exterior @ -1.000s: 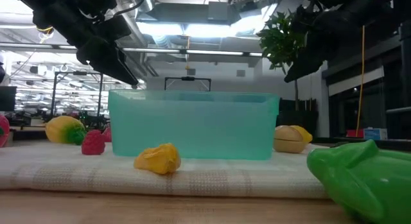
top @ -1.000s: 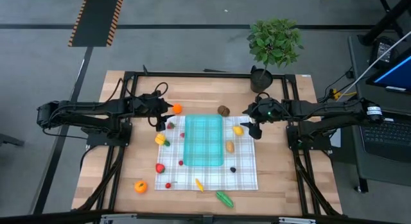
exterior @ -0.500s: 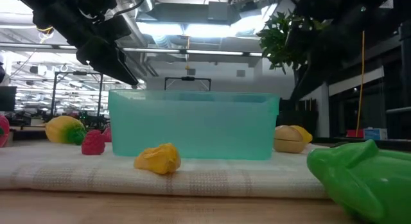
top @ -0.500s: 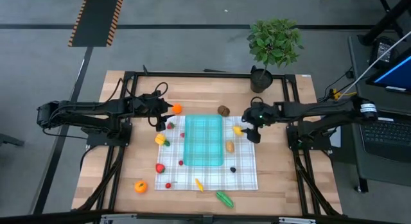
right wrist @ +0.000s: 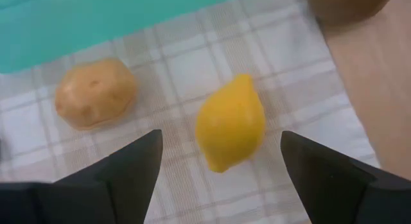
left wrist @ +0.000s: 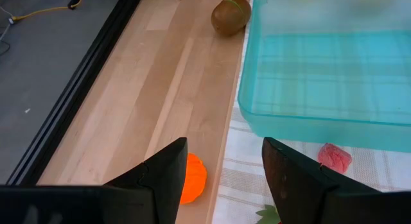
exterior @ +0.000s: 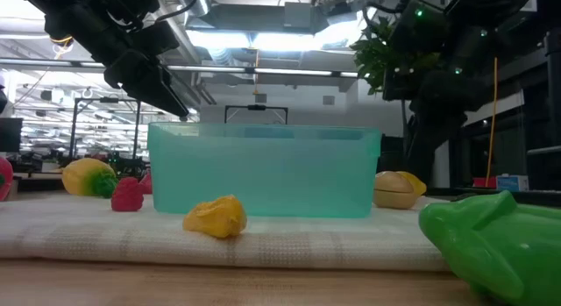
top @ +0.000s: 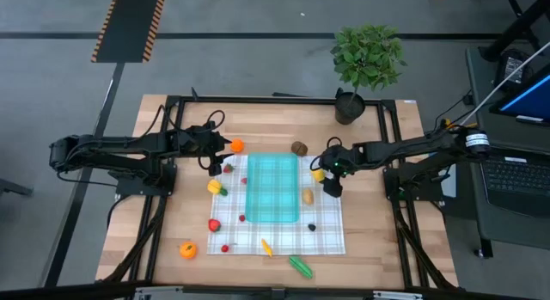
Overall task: Pick and placing Produce into tupperware
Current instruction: Put the yellow lemon into the blue bin
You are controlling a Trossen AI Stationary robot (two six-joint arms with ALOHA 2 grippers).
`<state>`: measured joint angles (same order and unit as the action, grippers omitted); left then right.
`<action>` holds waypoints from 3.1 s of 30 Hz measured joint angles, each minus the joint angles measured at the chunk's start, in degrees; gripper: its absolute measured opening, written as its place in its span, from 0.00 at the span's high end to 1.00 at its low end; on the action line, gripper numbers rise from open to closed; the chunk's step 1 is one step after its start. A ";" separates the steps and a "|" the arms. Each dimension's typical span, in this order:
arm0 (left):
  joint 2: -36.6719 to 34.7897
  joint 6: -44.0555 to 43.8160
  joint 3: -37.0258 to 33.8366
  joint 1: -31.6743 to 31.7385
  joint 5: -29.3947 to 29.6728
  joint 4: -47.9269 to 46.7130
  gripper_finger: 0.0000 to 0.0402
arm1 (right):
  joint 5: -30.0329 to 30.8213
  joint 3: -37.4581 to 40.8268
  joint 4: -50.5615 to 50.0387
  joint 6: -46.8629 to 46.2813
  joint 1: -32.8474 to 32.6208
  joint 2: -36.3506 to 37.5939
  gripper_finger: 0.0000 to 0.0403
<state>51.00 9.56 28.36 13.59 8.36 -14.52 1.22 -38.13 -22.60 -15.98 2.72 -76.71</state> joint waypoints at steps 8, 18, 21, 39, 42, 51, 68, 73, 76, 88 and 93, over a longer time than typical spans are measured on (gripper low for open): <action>0.00 0.02 0.00 0.02 -0.02 0.00 0.52 | -0.01 0.02 3.23 -1.48 0.00 -4.50 0.21; 0.00 0.02 0.00 0.00 -0.02 0.00 0.52 | 0.06 0.02 8.73 -0.14 0.00 -10.01 0.21; 0.00 0.02 0.00 0.02 -0.02 0.00 0.52 | 0.10 0.02 8.83 -0.08 0.00 -10.97 0.21; -0.02 0.00 0.00 0.02 -0.04 -0.02 0.52 | 0.25 0.02 8.24 -0.60 0.10 -11.54 0.40; -0.02 0.01 0.00 0.01 -0.04 -0.01 0.52 | 0.25 0.02 8.21 -1.39 0.14 -11.54 0.47; -0.02 0.02 0.00 0.01 -0.04 0.00 0.52 | 0.18 -0.24 7.47 -1.56 0.15 -11.49 0.48; -0.02 0.04 0.00 0.02 -0.04 -0.02 0.52 | 0.10 -14.86 -9.69 4.52 4.36 -10.89 0.48; -0.02 0.03 0.00 0.00 -0.04 -0.03 0.52 | 0.12 -14.91 -9.08 4.91 7.24 -10.13 0.48; -0.02 0.02 0.00 0.00 -0.04 -0.04 0.52 | 0.19 -14.85 -8.92 7.38 8.59 -9.84 0.48; -0.02 0.03 0.00 0.02 -0.08 -0.28 0.52 | -0.71 -2.84 11.68 10.34 10.26 0.82 0.48; -0.02 -0.32 0.00 0.14 -0.06 -0.26 0.52 | -7.58 5.19 27.34 13.41 10.14 7.72 0.48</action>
<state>50.98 9.24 28.36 13.72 8.29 -14.78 -6.35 -32.94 4.74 -2.57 12.86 -68.99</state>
